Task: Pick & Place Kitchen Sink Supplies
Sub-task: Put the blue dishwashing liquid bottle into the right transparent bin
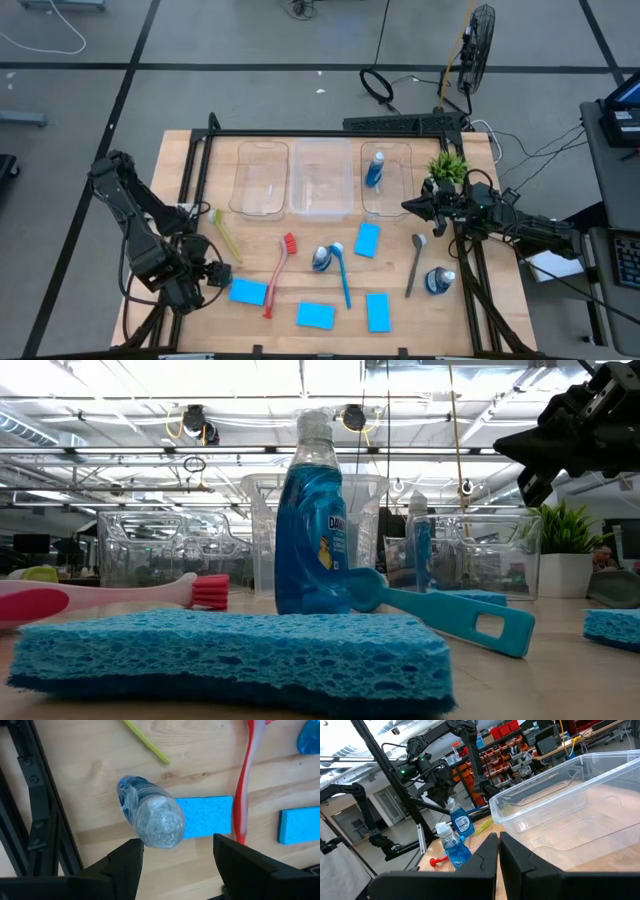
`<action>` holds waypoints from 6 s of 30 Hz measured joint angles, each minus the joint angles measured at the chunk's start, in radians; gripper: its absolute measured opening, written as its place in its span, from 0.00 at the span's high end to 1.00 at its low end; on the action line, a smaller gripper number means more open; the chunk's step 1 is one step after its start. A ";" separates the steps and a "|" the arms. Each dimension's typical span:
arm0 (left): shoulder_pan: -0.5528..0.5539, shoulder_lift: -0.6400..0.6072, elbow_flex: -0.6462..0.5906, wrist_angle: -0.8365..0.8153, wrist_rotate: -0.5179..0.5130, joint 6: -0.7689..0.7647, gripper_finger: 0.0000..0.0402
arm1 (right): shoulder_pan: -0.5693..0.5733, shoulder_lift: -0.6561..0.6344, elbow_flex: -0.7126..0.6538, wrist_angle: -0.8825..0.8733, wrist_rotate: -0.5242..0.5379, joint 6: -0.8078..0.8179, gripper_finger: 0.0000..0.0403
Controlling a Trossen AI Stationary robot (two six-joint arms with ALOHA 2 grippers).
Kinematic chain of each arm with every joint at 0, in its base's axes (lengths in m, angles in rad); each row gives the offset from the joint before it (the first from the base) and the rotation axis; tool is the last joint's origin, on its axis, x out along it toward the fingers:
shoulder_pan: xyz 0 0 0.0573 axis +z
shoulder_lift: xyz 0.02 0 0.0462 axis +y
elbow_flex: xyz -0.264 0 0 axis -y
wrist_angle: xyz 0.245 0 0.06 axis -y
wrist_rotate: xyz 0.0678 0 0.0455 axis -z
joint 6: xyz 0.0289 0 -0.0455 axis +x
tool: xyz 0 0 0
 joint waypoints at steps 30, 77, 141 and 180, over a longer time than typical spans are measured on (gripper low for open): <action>0.000 0.000 0.000 0.000 0.076 -0.116 0.40 | 0.000 0.000 0.000 0.000 0.000 0.000 0.99; 0.000 0.001 0.000 -0.001 0.004 -0.082 0.01 | 0.000 0.000 0.000 0.000 0.001 0.015 0.99; 0.118 0.084 -0.106 0.100 0.105 -0.142 0.57 | 0.000 0.000 0.000 0.000 0.004 0.007 0.99; 0.116 0.064 -0.080 0.018 0.087 -0.144 0.16 | 0.000 0.000 0.000 0.000 0.004 0.007 0.99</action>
